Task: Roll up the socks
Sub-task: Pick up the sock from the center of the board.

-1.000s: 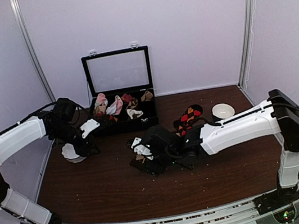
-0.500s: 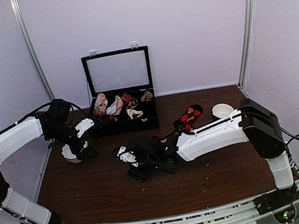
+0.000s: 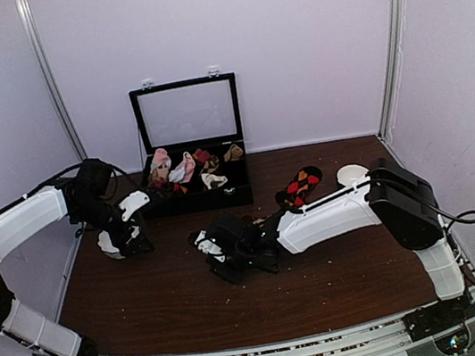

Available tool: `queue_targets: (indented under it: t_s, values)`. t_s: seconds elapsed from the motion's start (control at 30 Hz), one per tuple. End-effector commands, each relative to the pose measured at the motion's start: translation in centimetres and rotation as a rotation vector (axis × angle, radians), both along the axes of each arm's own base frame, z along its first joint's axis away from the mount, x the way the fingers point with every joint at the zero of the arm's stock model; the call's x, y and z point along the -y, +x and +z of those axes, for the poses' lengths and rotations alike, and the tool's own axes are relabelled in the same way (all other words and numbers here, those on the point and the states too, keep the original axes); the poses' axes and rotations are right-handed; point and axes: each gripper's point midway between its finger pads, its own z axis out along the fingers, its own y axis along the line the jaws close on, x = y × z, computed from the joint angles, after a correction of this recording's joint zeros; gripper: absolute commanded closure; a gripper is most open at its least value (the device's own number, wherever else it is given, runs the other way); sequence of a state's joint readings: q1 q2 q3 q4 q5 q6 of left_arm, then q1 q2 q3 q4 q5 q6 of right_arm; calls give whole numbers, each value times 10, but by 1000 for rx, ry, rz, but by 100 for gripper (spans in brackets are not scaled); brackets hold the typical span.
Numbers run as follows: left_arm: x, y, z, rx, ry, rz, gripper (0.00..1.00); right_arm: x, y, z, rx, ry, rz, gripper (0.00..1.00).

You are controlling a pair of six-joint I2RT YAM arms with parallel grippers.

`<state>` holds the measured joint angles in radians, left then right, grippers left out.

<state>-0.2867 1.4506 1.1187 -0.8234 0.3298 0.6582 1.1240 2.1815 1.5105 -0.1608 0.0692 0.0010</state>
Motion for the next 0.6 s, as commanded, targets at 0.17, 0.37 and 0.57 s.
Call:
queue_targets:
  t_s: [0.17, 0.37, 0.57]
  values:
    - [1, -8, 7, 3, -25, -36, 2, 7, 0, -18, -60, -11, -46, 63]
    - [14, -25, -1, -40, -91, -126, 2, 8, -8, -10, -252, 102, -62, 100]
    - [36, -45, -17, -98, -110, -253, 2, 11, -21, 12, -458, 292, -48, 100]
